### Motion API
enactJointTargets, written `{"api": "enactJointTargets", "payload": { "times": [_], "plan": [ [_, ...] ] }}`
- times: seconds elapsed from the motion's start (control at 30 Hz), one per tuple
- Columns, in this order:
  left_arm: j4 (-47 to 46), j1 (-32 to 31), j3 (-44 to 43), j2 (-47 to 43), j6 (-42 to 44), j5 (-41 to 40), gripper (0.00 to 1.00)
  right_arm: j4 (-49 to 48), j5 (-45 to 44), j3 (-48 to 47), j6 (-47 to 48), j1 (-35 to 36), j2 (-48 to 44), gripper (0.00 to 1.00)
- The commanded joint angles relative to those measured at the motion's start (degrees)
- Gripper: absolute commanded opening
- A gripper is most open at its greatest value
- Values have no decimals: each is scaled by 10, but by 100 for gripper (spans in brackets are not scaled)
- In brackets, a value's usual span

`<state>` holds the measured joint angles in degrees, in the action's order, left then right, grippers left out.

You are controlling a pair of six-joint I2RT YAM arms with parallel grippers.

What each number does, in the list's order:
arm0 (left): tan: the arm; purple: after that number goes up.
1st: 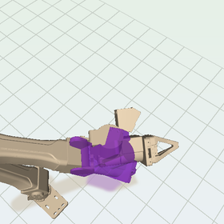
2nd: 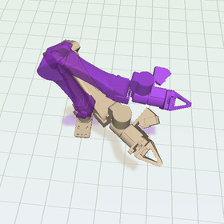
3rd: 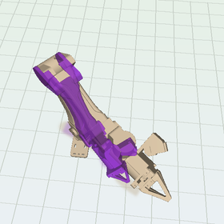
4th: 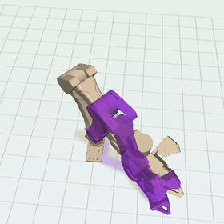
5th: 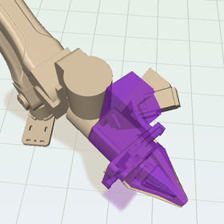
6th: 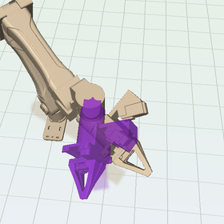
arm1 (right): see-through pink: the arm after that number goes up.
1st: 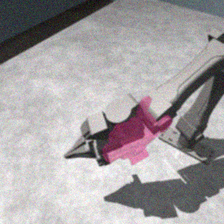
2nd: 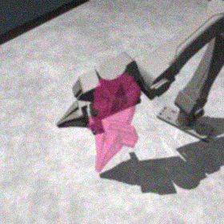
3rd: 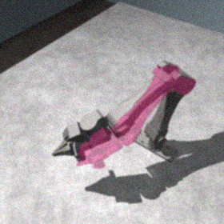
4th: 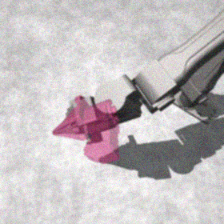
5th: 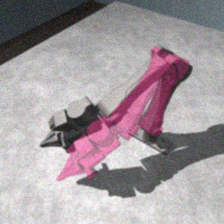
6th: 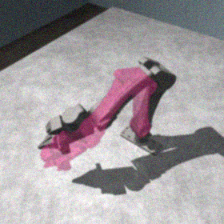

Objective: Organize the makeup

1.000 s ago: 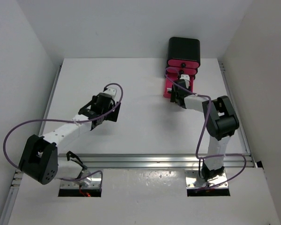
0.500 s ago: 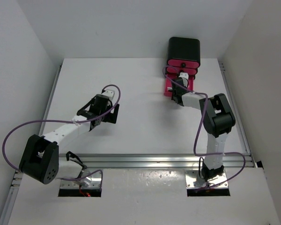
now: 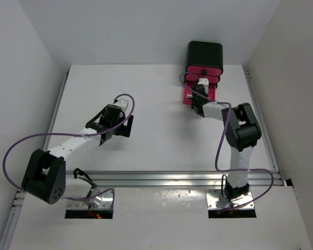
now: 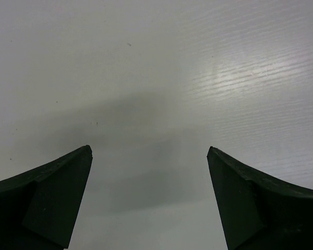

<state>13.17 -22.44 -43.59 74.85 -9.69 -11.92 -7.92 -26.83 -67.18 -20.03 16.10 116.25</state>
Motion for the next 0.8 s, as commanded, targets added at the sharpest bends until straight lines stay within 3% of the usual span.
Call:
{"api": "enactJointTargets", "payload": {
  "times": [0.0, 0.2, 0.53, 0.77],
  "plan": [
    [-14, 6, -8, 9, -2, 4, 99, -82, 13, -43, 38, -2, 13, 0],
    [-2, 6, -19, 27, -8, -1, 99, -117, 32, -81, 50, -19, 64, 0],
    [19, 6, -54, 66, -13, -1, 99, -268, 56, -139, 115, -45, 150, 0],
    [29, 6, -65, 83, -13, -1, 99, -305, 72, -176, 117, -60, 192, 0]
  ]
}}
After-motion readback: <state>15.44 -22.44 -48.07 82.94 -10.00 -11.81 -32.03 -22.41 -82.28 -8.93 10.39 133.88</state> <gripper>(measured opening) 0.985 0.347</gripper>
